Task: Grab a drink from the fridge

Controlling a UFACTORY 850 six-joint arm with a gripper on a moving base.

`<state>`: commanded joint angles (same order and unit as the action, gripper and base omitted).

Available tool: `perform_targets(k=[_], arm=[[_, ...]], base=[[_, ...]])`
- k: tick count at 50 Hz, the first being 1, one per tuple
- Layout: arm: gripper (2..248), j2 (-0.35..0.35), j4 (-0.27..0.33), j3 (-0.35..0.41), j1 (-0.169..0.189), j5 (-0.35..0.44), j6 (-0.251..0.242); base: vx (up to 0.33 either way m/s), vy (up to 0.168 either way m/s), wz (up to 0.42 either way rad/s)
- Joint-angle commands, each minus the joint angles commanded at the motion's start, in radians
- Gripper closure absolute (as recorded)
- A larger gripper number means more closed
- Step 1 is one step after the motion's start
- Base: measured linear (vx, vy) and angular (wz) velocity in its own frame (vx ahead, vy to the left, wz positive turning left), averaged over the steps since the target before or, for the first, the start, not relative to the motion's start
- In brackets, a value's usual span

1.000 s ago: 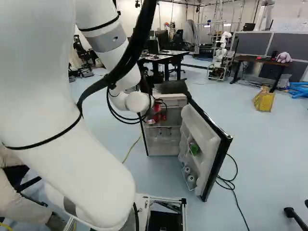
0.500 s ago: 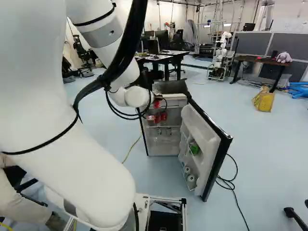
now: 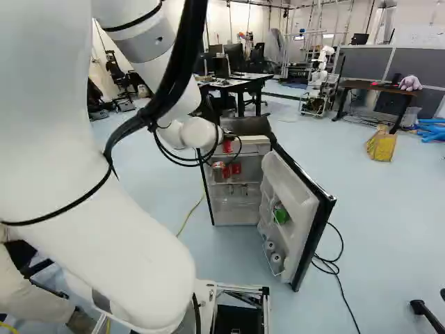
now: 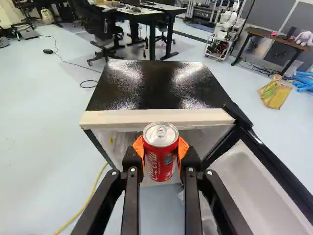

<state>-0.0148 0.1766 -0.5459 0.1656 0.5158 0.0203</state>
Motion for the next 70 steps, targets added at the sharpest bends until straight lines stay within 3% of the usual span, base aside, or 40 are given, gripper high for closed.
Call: perform_targets(k=[20, 70], arm=[[163, 0.044, 0.0, -0.047, -0.005, -0.032, 0.0], [163, 0.079, 0.0, -0.167, -0.016, -0.034, 0.0]], base=[[0.0, 0.0, 0.0], [0.0, 0.0, 0.0]])
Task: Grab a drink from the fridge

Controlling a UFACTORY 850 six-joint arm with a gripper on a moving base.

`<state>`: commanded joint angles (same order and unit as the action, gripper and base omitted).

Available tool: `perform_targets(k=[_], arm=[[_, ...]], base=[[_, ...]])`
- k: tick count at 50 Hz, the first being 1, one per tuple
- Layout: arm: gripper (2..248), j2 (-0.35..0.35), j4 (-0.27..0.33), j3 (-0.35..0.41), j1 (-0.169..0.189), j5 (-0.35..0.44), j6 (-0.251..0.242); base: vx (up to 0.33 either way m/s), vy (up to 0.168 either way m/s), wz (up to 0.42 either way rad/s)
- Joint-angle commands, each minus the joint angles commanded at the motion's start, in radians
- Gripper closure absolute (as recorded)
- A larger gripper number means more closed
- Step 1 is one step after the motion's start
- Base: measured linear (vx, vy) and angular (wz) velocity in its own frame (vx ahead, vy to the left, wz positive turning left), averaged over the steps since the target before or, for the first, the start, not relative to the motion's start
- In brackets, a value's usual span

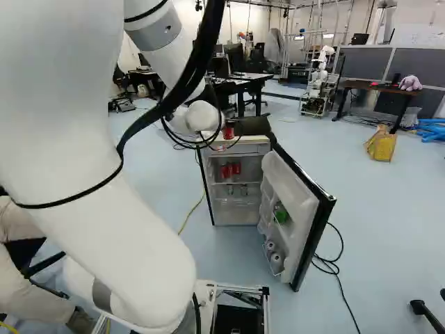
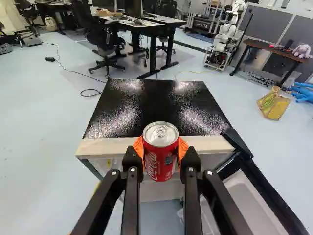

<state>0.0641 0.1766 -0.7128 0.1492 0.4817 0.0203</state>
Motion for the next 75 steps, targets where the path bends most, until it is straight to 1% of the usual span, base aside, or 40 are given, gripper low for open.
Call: perform_targets(k=[33, 75], arm=[[163, 0.075, 0.0, -0.08, -0.007, 0.0, 0.0], [163, 0.134, 0.0, -0.146, -0.012, 0.0, 0.0]], base=[[0.0, 0.0, 0.0], [0.0, 0.0, 0.0]])
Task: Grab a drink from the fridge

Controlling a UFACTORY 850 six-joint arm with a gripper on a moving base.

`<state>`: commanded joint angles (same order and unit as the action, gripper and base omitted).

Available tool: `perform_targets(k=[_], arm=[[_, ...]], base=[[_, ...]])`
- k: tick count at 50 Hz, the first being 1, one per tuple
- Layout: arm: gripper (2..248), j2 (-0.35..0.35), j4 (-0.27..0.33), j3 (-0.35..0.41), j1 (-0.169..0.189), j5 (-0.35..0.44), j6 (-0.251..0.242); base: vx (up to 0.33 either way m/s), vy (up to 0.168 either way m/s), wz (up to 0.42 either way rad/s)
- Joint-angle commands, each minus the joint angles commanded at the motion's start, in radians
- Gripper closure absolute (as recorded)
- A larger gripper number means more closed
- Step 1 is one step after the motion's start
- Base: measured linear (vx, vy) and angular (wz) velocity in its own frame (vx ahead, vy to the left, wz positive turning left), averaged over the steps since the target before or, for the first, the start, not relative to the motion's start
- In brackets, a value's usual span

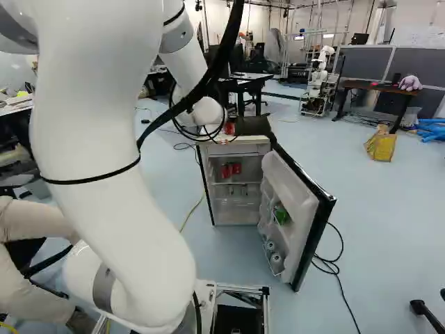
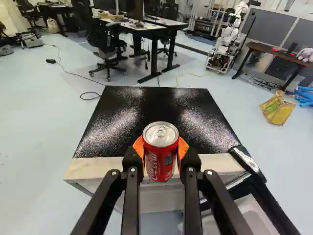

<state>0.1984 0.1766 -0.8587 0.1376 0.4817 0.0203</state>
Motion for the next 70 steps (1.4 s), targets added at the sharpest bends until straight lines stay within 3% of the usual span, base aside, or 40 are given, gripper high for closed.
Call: perform_targets(k=[70], arm=[[163, 0.072, 0.0, -0.083, -0.006, 0.0, 0.0]], base=[[0.0, 0.0, 0.0]])
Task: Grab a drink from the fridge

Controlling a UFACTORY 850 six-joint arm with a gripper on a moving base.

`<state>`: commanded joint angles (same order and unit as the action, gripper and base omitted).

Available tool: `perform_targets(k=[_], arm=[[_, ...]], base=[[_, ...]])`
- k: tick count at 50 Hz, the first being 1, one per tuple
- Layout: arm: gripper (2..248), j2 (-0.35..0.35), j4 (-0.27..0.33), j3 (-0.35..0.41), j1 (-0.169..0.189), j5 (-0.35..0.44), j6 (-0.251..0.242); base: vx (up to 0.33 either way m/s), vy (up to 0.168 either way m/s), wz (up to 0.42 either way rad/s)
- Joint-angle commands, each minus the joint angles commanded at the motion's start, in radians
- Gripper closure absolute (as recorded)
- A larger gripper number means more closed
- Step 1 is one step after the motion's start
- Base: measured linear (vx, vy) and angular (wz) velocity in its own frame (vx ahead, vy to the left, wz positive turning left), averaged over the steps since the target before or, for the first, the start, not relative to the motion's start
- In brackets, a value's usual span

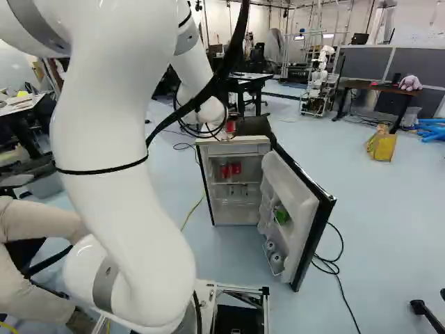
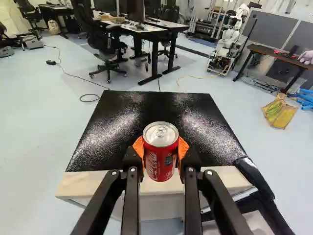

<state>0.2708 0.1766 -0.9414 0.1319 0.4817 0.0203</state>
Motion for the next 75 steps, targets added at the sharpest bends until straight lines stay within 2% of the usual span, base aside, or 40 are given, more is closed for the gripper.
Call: perform_targets(k=[52, 75], arm=[[163, 0.052, 0.0, -0.06, -0.004, 0.0, 0.0], [163, 0.11, 0.0, -0.088, -0.005, 0.001, 0.0]], base=[[0.0, 0.0, 0.0], [0.0, 0.0, 0.0]])
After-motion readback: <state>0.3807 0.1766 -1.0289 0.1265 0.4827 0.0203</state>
